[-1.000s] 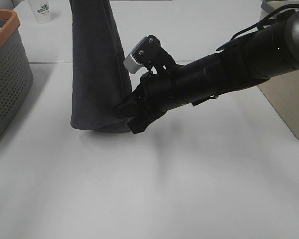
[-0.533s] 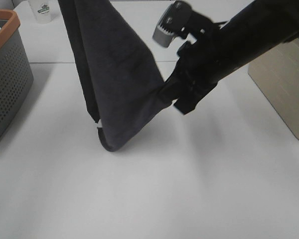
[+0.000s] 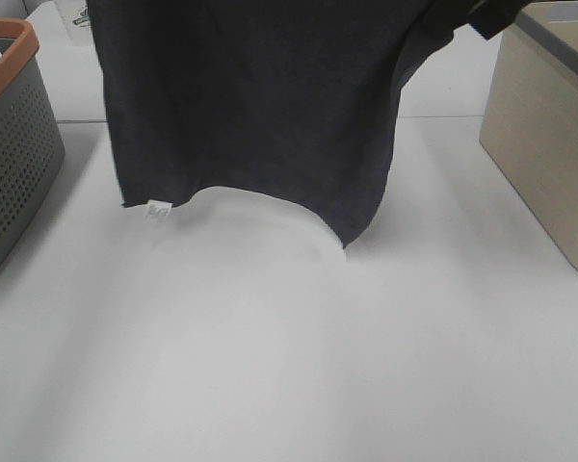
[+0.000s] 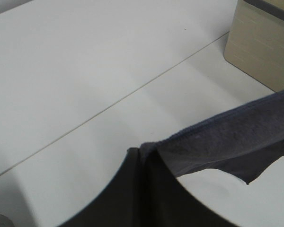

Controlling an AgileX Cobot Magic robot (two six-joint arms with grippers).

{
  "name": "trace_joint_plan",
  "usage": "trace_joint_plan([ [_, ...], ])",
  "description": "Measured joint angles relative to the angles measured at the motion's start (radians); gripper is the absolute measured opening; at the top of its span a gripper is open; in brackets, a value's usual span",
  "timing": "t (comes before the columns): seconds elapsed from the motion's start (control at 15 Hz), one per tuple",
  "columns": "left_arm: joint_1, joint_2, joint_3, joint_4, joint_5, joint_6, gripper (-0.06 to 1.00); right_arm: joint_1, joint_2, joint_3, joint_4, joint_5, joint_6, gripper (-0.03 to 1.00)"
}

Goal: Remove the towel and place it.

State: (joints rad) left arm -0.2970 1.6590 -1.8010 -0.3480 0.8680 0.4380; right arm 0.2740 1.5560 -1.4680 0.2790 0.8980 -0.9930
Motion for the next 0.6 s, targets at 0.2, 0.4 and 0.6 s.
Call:
trace_joint_plan([
  [0.2,0.0,0.003,0.11,-0.068,-0.105,0.0,0.0,0.0,-0.001,-0.029,-0.028,0.017,0.0,0.02],
  [0.4,0.0,0.004,0.154,-0.117,-0.227,0.0,0.0,0.0,0.0,-0.031,-0.069,0.005,0.042,0.02],
  [0.6,0.0,0.016,0.154,-0.124,-0.352,0.001,0.0,0.0,0.014,-0.031,-0.146,-0.093,0.035,0.02],
])
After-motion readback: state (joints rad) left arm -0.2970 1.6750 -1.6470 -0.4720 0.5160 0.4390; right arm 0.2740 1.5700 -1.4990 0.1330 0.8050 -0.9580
